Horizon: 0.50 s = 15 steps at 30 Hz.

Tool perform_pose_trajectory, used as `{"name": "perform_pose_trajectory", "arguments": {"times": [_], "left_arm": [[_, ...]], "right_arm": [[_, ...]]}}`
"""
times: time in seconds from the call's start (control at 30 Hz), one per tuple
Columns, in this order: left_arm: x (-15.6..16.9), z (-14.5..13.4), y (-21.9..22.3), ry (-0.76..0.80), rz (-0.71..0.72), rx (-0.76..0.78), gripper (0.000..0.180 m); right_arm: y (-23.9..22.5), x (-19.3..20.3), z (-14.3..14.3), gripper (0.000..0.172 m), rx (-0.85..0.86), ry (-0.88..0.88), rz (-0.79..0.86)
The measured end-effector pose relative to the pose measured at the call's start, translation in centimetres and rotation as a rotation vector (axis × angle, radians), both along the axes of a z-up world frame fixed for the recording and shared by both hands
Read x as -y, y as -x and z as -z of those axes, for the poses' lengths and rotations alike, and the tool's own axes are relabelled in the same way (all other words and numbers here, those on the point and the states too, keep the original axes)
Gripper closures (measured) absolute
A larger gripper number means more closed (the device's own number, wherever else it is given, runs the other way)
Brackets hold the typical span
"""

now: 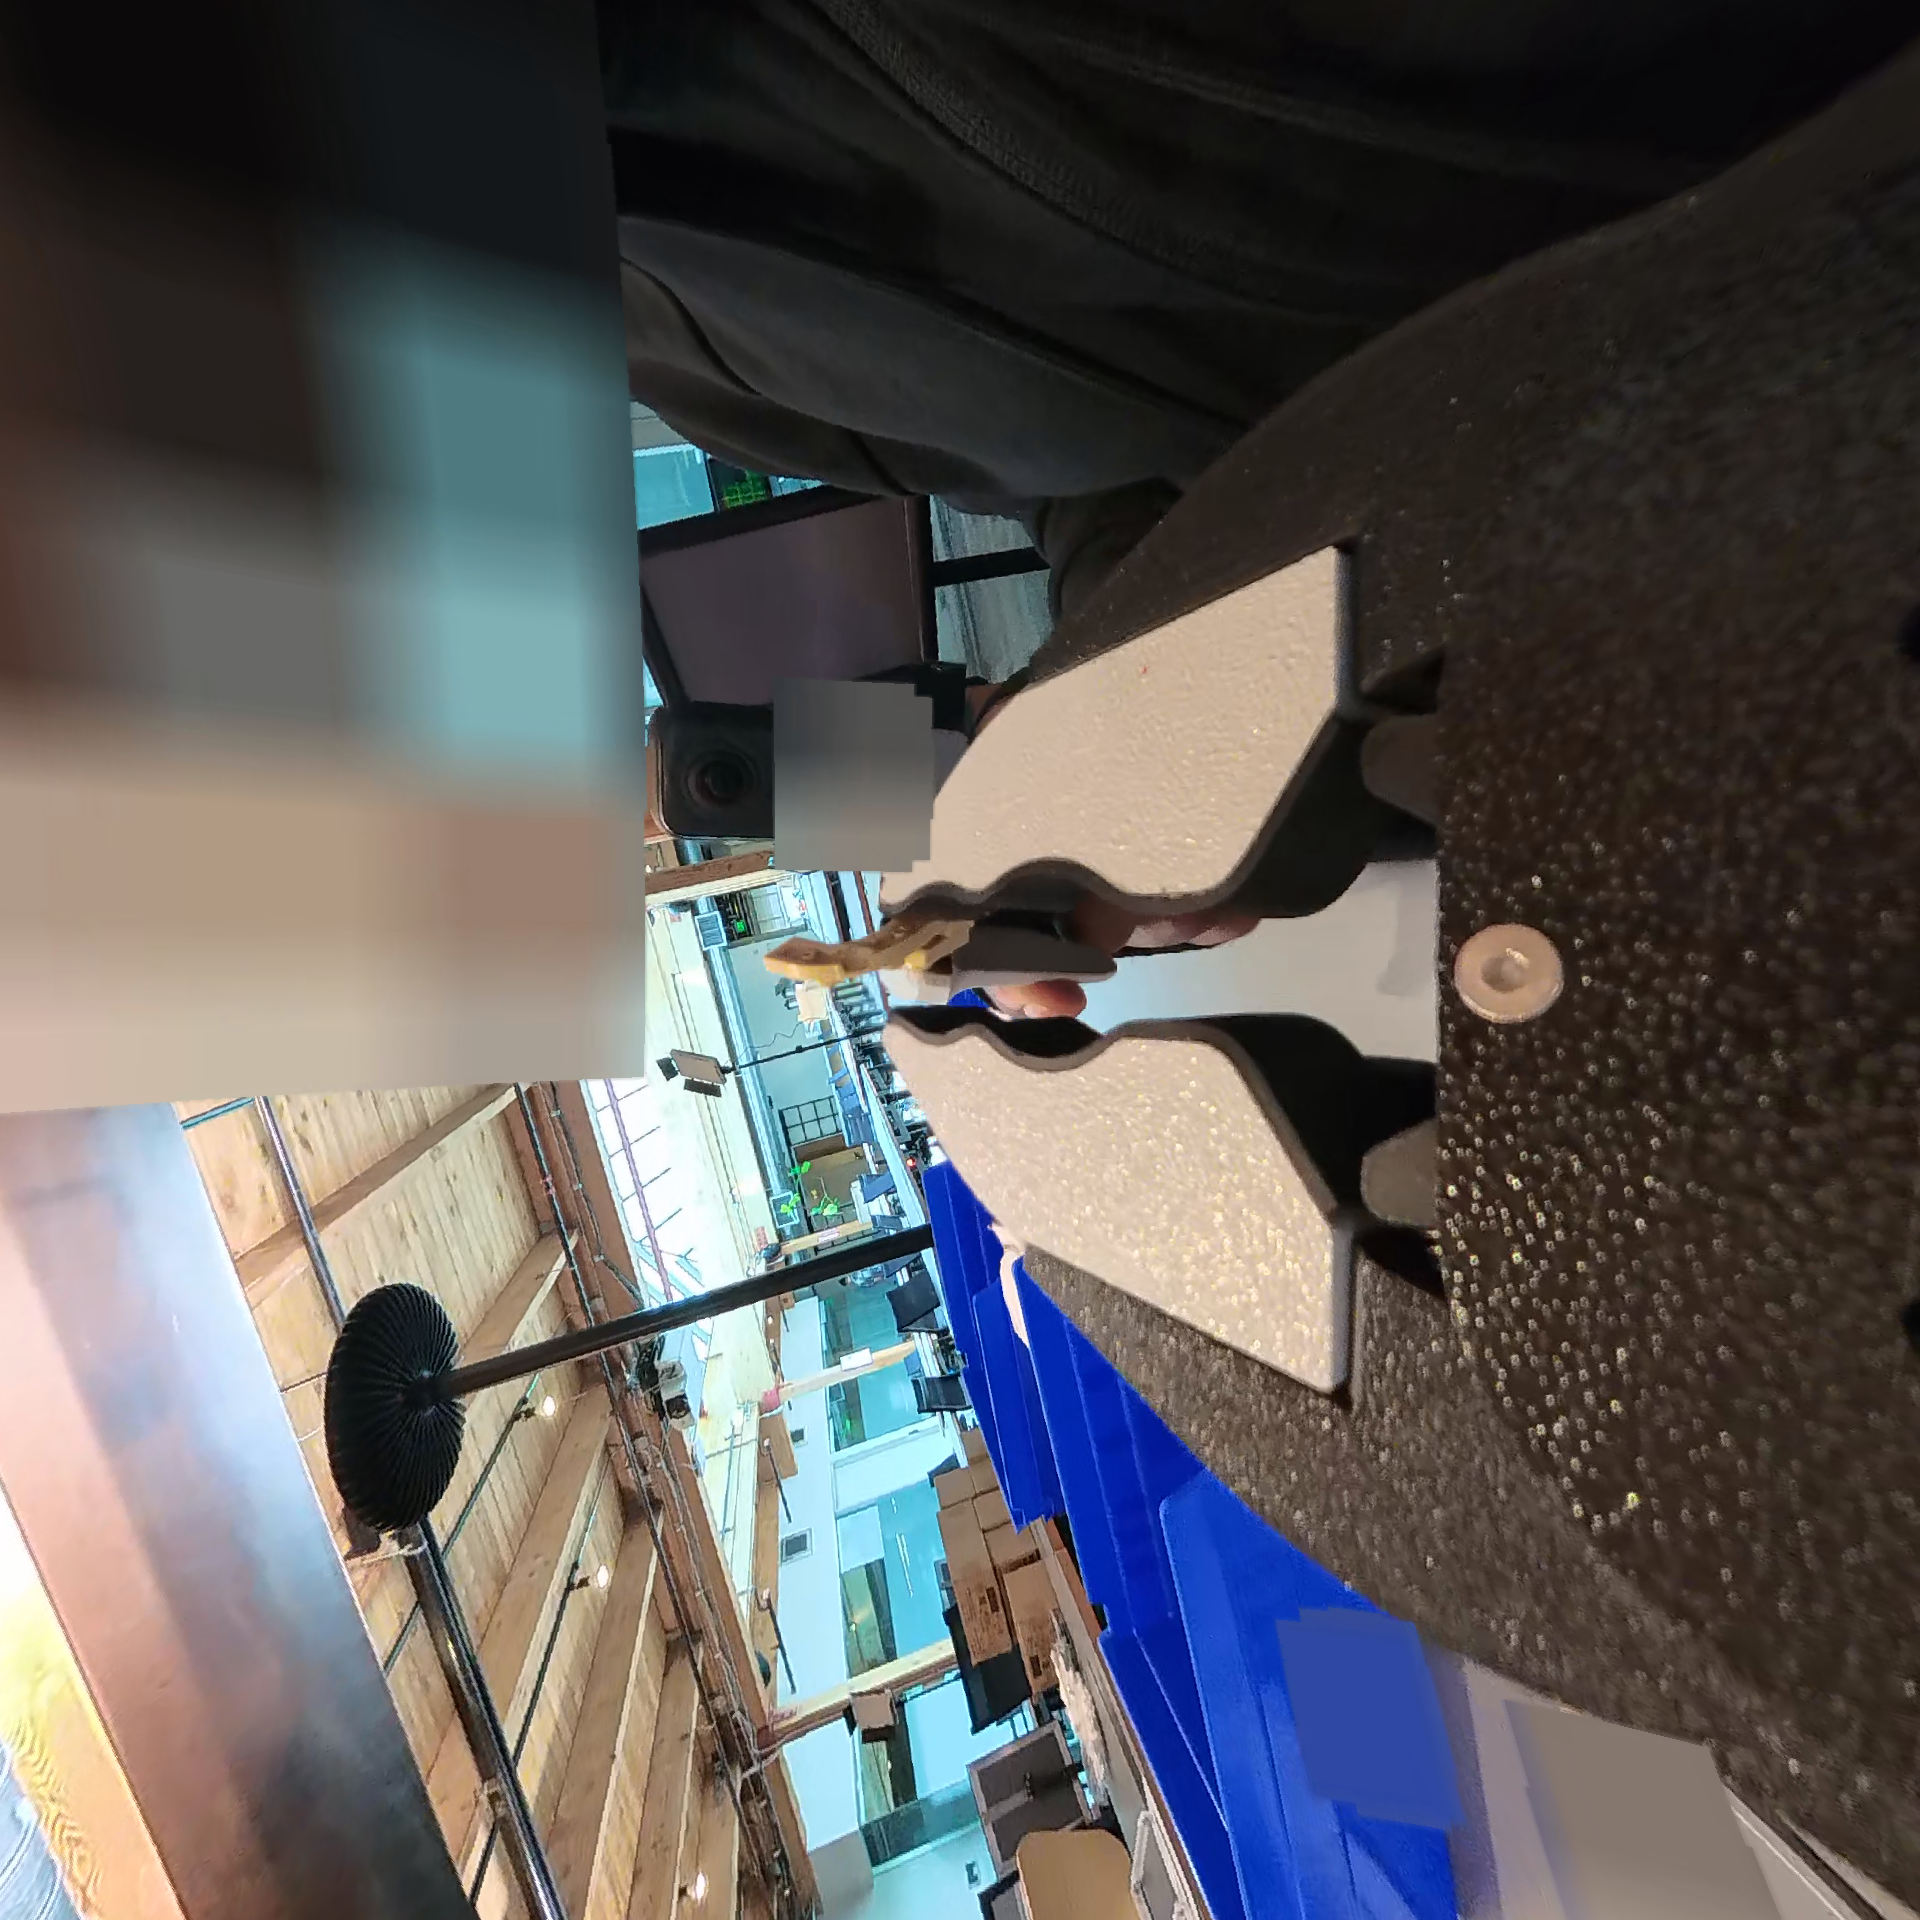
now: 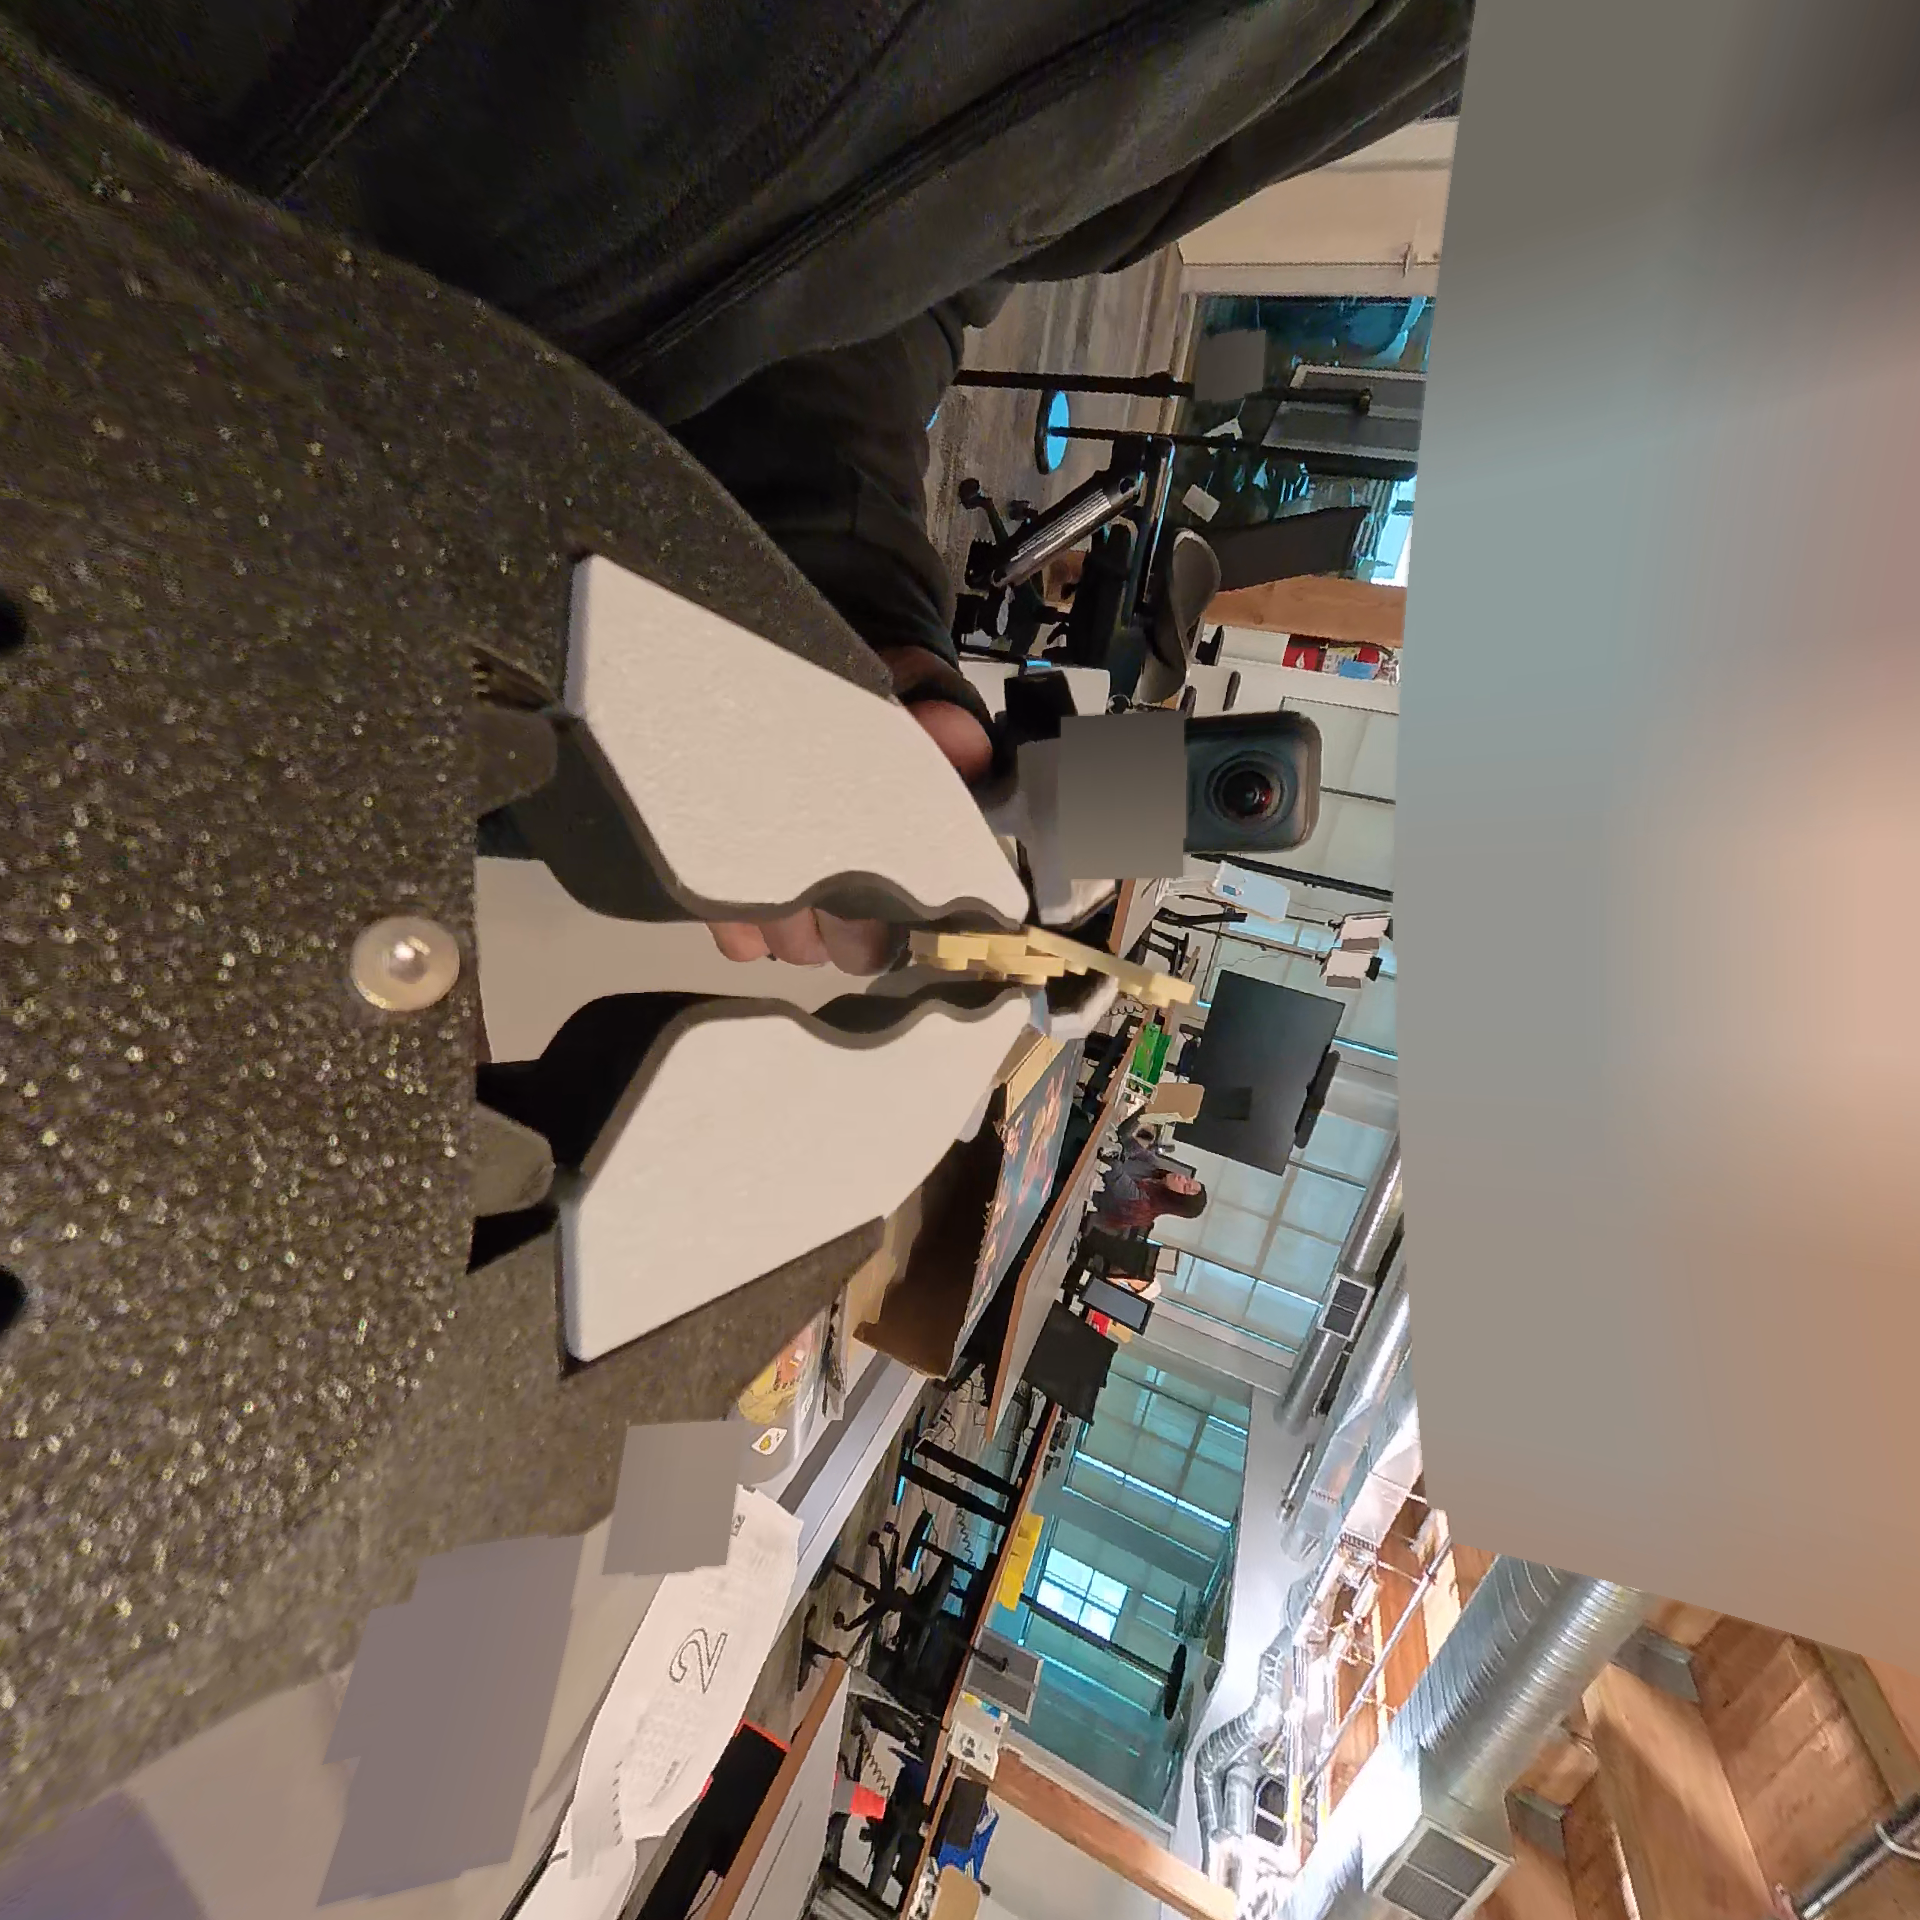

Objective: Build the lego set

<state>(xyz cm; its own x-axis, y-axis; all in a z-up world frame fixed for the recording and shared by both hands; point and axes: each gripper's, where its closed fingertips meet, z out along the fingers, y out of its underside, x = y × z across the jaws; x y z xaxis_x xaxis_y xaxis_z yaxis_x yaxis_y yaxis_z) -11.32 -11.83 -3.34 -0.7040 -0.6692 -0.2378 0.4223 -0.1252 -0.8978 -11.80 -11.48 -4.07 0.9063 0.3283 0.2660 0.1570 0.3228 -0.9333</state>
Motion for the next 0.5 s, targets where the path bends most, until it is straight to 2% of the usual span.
{"name": "perform_pose_trajectory", "arguments": {"times": [0.5], "left_arm": [[0.29,0.17,0.35,-0.02,0.028,0.001,0.173]], "right_arm": [[0.45,-0.21,0.09,0.164,-0.015,0.021,-0.01]]}}
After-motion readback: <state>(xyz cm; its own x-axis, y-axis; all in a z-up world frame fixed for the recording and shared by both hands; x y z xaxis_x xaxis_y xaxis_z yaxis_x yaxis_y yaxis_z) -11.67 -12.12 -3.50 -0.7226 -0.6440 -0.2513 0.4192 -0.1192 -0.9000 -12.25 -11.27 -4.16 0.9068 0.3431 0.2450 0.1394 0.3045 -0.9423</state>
